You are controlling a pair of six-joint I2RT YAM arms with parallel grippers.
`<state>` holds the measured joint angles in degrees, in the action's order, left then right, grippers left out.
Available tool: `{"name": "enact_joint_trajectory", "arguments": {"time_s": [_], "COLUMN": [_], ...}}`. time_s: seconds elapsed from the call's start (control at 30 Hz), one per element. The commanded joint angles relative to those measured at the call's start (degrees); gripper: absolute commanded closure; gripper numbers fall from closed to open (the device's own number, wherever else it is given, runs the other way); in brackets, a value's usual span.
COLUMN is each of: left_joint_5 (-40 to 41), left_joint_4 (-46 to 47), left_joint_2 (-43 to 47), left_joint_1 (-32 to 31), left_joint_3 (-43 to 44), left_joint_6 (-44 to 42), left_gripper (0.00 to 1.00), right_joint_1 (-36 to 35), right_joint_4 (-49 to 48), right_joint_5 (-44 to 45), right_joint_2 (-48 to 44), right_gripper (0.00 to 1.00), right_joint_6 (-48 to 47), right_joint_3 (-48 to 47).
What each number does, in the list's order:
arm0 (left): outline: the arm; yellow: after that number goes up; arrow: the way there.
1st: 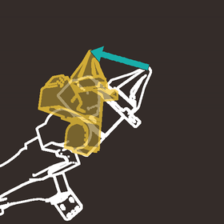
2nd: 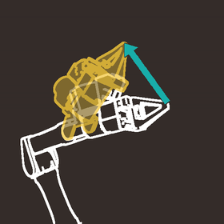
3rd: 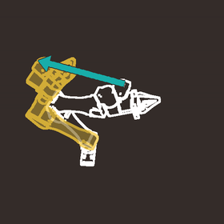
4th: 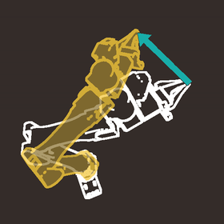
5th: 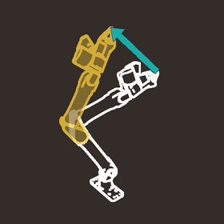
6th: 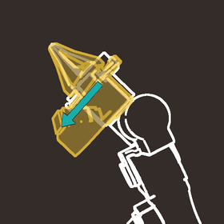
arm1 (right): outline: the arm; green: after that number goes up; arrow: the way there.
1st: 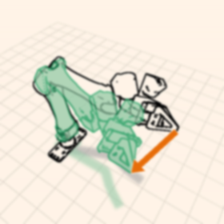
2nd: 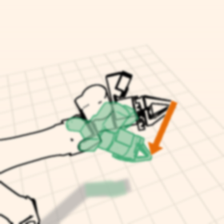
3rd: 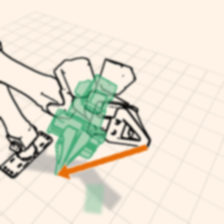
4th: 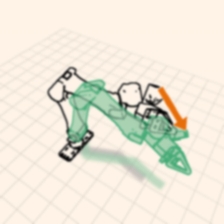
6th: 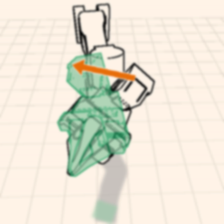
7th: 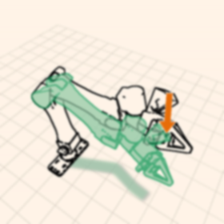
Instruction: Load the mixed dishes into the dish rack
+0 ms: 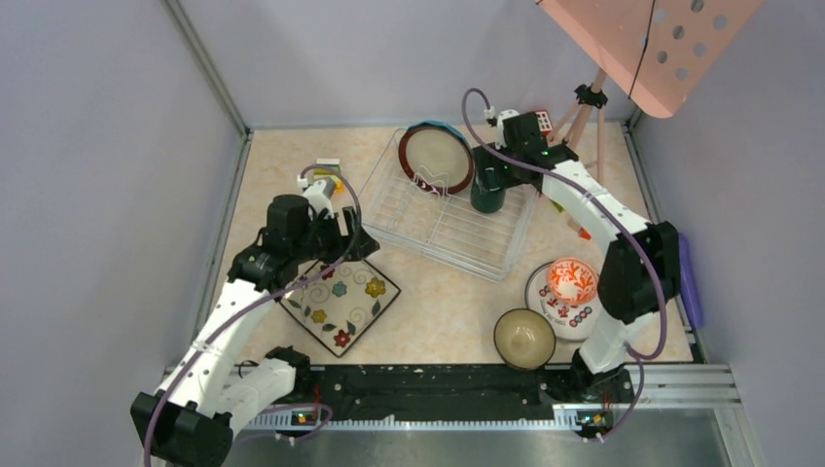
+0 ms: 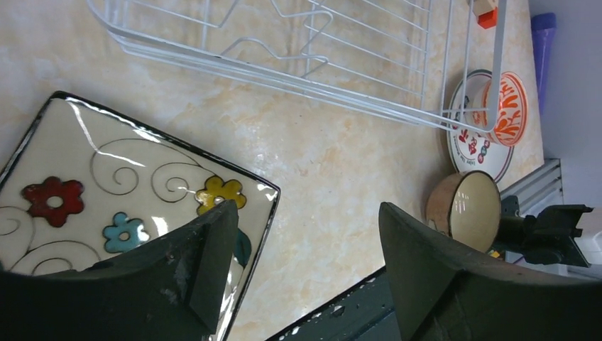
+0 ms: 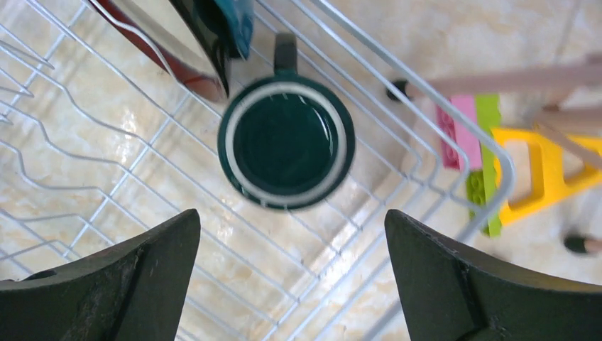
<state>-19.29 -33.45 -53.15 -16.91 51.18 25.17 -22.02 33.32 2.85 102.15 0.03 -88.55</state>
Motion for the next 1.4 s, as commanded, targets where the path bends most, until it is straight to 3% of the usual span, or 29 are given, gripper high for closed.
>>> {"name": "enact_joint_trajectory", "arguments": {"time_s": [0.0,0.27,0.43,0.67,1.0,1.37], "left_joint_5": [-1.6,7.3,15.0,17.9,18.3,17.1], "left_joint_4": [7.7,18.4,20.3,20.5,20.6,18.6], "left_joint_2": [-0.8,-7.8,-14.4,-25.7,-37.8,-45.6], "left_joint_1": [-5.0,-24.0,-34.1,-43.9,-50.7,-52.4], "left_joint_3": [-2.7,-4.8,-1.9,4.4,12.3,14.7], "left_joint_6": [4.3,13.6,17.0,21.9,25.2,27.2], "left_gripper": [0.22,0.24,0.23,0.23,0.24,0.4], "right_joint_1": [-0.9,-1.0,-0.9,-0.5,-0.4,-0.4], "right_joint_4": [-2.4,-1.5,1.2,2.8,2.8,2.4], "right_joint_5": [5.9,7.9,7.9,11.8,14.0,13.0], "right_joint_2": [-11.0,-27.9,-36.1,-44.5,-52.1,-54.2], "right_gripper": [0.02,0.01,0.01,0.01,0.02,0.02], "right_joint_6": [8.6,23.4,21.3,21.9,23.9,24.2], "right_joint_3": [7.1,20.3,24.8,29.9,32.8,34.6]}}
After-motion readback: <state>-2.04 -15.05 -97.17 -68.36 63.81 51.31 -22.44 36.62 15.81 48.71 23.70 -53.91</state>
